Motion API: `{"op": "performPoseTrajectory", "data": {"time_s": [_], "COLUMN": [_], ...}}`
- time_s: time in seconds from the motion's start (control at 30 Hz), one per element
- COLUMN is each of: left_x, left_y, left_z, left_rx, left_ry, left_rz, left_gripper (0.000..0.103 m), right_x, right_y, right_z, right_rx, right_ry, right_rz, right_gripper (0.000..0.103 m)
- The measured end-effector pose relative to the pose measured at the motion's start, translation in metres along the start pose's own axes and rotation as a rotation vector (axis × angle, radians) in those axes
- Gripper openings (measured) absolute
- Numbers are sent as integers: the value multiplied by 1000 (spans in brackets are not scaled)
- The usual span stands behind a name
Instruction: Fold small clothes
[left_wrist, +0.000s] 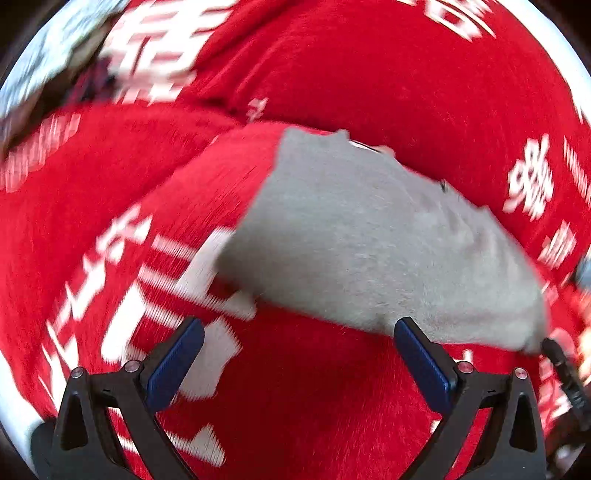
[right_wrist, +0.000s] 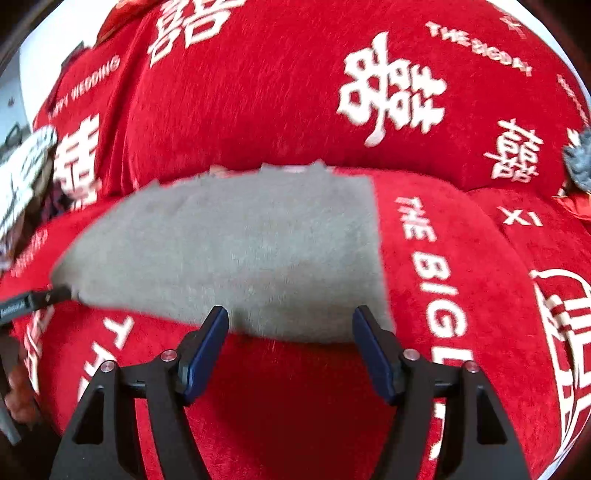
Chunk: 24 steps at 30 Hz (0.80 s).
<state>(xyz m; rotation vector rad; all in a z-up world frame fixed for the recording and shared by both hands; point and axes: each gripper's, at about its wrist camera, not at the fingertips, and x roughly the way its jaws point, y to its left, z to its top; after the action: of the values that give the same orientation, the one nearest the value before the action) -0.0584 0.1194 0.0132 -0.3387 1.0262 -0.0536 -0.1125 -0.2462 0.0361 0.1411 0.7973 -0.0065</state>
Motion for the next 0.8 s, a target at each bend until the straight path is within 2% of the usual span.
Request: {"op": "performPoseTrajectory", "data": {"time_s": [0.07, 0.13, 0.33, 0.47, 0.5, 0.53, 0.57, 0.63, 0.67, 0.73, 0.8], "left_x": [-4, -3, 16, 31, 32, 31, 34, 39, 44, 48, 55], "left_y": [8, 6, 4, 22, 29, 33, 37, 41, 42, 43, 48], "left_z": [-3, -3, 18, 32, 32, 31, 31, 31, 31, 32, 32], "left_rx": [-42, -49, -113, -235, -269, -280, -285, -285, -281, -281, -292], "left_ry": [0, 15, 9, 4, -17, -33, -35, -41, -36, -28, -16], "left_rz": [-41, -51, -182, -412, -452, -458, -473, -470, -468, -465, -467], "left_gripper": [103, 103, 103, 102, 97, 86, 81, 57, 52, 29, 16], "right_x": [-3, 3, 35, 51, 53, 55, 56, 61, 65, 76, 88], "right_y": [3, 12, 68, 87, 90, 94, 98, 106, 110, 119, 132], "right_z": [9, 19, 41, 52, 54, 56, 58, 62, 64, 70, 78], "right_rx": [28, 40, -46, -50, -53, -59, -68, -95, -107, -135, -162], "right_ry": [-19, -18, 30, 64, 67, 67, 66, 67, 73, 91, 105], "right_rz": [22, 44, 93, 118, 117, 117, 116, 109, 107, 99, 97], "right_gripper": [73, 73, 73, 73, 73, 73, 73, 73, 73, 73, 73]}}
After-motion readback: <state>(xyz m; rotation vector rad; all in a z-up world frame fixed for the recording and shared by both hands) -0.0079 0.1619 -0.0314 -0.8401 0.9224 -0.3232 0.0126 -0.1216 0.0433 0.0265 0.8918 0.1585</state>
